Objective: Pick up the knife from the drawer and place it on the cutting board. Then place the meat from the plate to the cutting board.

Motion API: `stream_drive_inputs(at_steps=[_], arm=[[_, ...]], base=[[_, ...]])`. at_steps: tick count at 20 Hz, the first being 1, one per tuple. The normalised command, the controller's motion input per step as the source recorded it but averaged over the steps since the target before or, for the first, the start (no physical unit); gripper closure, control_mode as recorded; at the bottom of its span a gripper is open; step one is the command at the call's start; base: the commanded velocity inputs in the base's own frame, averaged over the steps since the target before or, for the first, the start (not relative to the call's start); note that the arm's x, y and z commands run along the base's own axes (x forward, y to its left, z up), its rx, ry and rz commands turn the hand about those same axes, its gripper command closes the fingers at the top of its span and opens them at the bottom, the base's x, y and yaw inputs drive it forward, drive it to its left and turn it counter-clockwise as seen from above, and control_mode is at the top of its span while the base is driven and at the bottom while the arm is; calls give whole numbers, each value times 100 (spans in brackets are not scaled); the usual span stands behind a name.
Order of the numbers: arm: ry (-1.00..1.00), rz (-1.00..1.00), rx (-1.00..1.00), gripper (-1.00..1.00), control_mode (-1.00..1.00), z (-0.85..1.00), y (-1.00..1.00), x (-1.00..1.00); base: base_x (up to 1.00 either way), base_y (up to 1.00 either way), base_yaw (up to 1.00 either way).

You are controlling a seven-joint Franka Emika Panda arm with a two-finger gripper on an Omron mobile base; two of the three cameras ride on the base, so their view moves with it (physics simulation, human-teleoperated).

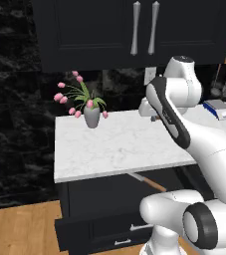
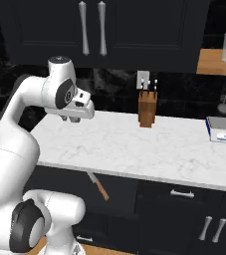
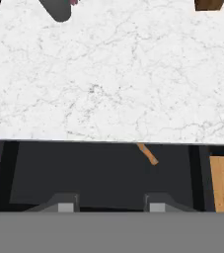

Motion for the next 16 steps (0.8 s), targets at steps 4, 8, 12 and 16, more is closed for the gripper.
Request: stream_drive_inputs(at_steps=[4, 8, 12, 16], arm=[[-6, 0, 1, -100, 100, -3, -6, -4], [0, 0, 0, -100, 100, 0, 0, 0], [0, 0, 0, -100, 100, 0, 0, 0], [0, 0, 0, -100, 100, 0, 0, 0]], base=[[-7, -11, 0], [-54, -89, 0], [-62, -100, 0], [-30, -76, 12]])
